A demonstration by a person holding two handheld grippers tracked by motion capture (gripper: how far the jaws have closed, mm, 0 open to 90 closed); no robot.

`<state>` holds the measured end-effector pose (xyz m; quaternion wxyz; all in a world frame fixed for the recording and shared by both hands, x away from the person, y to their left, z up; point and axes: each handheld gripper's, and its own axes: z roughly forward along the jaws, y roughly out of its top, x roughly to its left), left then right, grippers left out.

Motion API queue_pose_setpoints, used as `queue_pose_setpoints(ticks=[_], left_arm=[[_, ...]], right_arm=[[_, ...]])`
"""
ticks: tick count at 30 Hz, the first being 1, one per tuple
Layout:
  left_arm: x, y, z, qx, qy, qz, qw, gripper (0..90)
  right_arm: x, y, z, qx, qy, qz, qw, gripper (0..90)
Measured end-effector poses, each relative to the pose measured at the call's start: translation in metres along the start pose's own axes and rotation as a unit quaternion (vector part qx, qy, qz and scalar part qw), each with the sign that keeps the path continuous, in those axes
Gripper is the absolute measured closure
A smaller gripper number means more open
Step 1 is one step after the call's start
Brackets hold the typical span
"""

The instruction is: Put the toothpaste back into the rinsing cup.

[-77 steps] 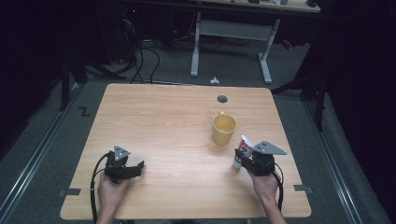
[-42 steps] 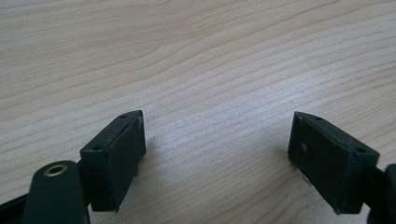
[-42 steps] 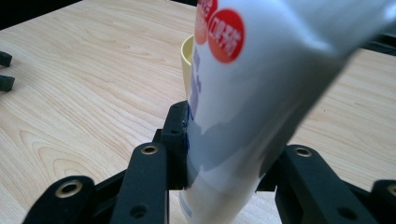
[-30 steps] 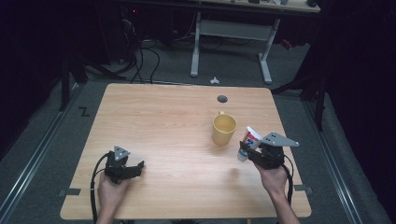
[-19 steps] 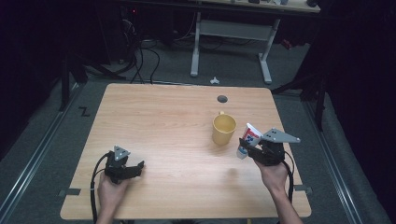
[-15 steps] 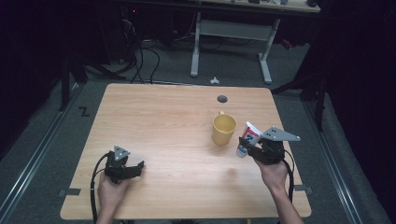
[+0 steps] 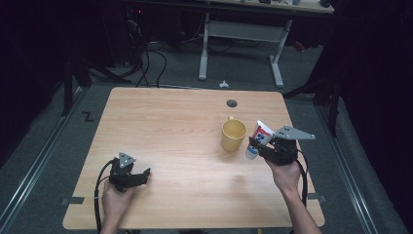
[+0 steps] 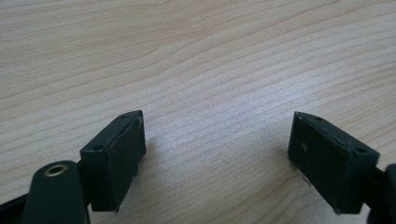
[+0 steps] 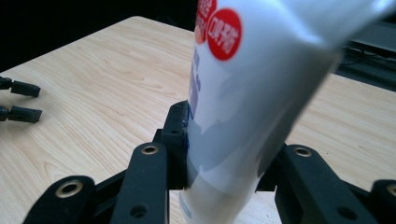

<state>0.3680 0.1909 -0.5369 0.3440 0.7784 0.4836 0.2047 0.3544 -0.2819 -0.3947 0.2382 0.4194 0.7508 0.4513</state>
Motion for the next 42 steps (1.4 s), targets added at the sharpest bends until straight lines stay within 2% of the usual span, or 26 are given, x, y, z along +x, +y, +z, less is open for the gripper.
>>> queue_pose_setpoints(ticks=[21,30,42], left_arm=[[0.0,0.0,0.0,0.0,0.0,0.0,1.0,19.5],[0.0,0.0,0.0,0.0,0.0,0.0,1.0,19.5],[0.0,0.0,0.0,0.0,0.0,0.0,1.0,19.4]], right_arm=[[-0.006,0.023,0.009,-0.006,0.01,0.002,0.9999,65.7],[-0.008,0.035,0.017,-0.007,0.007,-0.005,0.9999,65.7],[-0.016,0.046,0.028,-0.001,0.002,0.004,1.0,65.6]])
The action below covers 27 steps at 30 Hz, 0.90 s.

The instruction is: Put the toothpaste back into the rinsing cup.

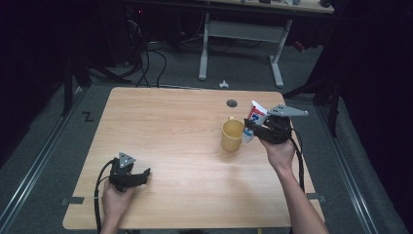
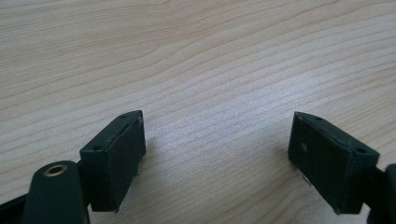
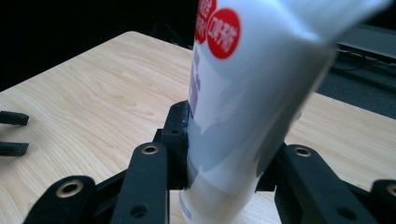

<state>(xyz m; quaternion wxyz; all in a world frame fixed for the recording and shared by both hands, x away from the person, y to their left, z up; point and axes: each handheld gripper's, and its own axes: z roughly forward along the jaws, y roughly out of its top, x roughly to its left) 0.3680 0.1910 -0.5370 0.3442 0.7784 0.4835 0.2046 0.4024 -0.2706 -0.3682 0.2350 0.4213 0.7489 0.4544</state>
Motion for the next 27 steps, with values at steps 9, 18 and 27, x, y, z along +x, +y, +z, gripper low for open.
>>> queue_pose_setpoints(ticks=[9,18,27], left_arm=[[0.0,0.0,0.0,0.0,0.0,0.0,1.0,19.4],[0.0,0.0,0.0,0.0,0.0,0.0,1.0,19.4],[0.0,0.0,0.0,0.0,0.0,0.0,1.0,19.4]], right_arm=[[-0.002,0.008,0.008,0.0,0.0,-0.001,1.0,65.5],[-0.002,0.011,0.016,0.0,-0.002,-0.003,1.0,65.5],[-0.005,0.011,0.025,0.005,-0.008,0.0,1.0,65.5]])
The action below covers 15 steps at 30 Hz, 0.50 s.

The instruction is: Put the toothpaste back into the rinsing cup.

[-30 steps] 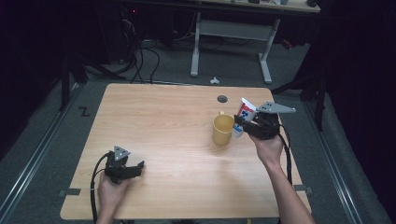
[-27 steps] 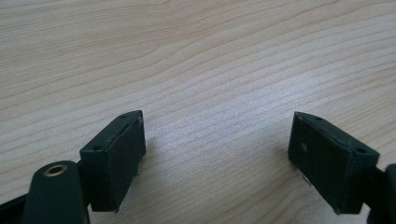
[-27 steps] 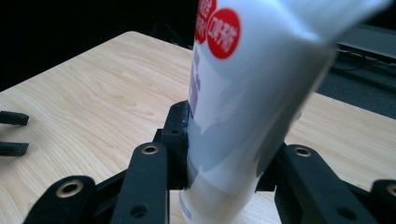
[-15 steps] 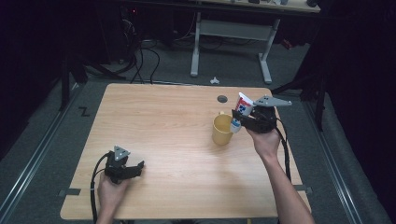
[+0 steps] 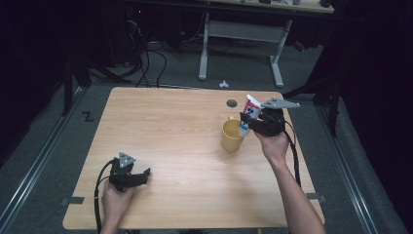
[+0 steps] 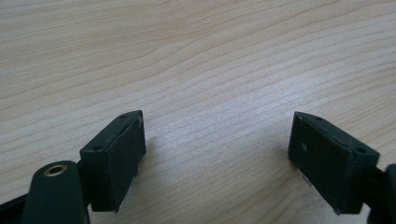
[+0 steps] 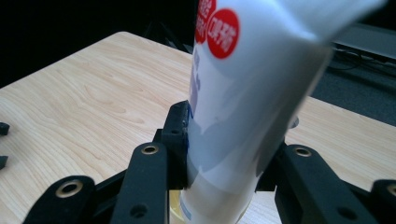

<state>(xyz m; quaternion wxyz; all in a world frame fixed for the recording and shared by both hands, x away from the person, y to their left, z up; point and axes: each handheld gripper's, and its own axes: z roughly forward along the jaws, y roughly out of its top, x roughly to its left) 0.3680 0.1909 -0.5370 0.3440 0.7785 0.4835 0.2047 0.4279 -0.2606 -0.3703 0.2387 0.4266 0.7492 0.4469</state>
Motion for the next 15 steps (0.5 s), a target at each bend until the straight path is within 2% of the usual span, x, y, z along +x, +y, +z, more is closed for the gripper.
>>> queue_pose_setpoints(ticks=[15], left_arm=[[0.0,0.0,0.0,0.0,0.0,0.0,1.0,19.4]], right_arm=[[0.002,0.003,0.018,0.009,-0.004,-0.002,0.9999,65.4]])
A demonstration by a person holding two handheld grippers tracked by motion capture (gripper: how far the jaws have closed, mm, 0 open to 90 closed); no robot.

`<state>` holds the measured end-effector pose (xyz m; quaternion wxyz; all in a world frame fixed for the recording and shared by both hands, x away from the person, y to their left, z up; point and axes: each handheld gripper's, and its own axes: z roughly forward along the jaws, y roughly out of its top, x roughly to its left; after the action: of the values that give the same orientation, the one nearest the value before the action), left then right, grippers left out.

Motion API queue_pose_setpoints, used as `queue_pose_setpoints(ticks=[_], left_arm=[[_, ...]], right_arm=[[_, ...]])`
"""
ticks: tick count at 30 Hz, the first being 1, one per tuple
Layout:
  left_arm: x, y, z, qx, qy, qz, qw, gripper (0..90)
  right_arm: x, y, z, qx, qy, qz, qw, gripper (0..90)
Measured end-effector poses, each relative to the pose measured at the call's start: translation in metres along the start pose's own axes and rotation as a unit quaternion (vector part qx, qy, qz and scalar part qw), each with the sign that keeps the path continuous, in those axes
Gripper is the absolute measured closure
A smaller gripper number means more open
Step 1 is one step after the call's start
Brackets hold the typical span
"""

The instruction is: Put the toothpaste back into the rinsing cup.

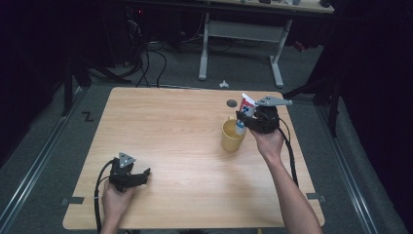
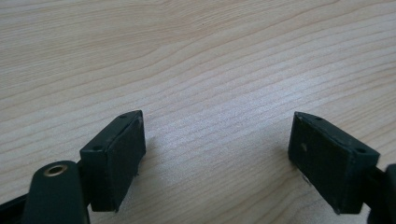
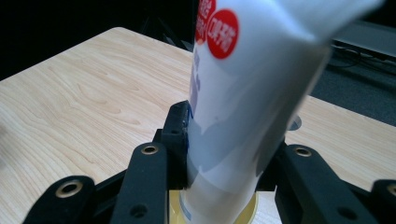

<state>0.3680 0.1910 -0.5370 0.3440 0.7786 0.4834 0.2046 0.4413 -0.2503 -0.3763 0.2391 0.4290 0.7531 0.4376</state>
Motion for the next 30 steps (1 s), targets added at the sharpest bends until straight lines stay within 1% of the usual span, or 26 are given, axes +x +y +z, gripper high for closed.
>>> queue_pose_setpoints(ticks=[11,26,30], left_arm=[[0.0,0.0,0.0,0.0,0.0,0.0,1.0,19.4],[0.0,0.0,0.0,0.0,0.0,0.0,1.0,19.4],[0.0,0.0,0.0,0.0,0.0,0.0,1.0,19.4]], right_arm=[[0.0,-0.002,0.013,0.012,-0.006,-0.002,0.9999,65.2],[-0.001,-0.012,0.03,0.028,-0.012,0.001,0.9995,65.1],[-0.001,-0.015,0.034,0.036,-0.016,-0.006,0.9992,65.1]])
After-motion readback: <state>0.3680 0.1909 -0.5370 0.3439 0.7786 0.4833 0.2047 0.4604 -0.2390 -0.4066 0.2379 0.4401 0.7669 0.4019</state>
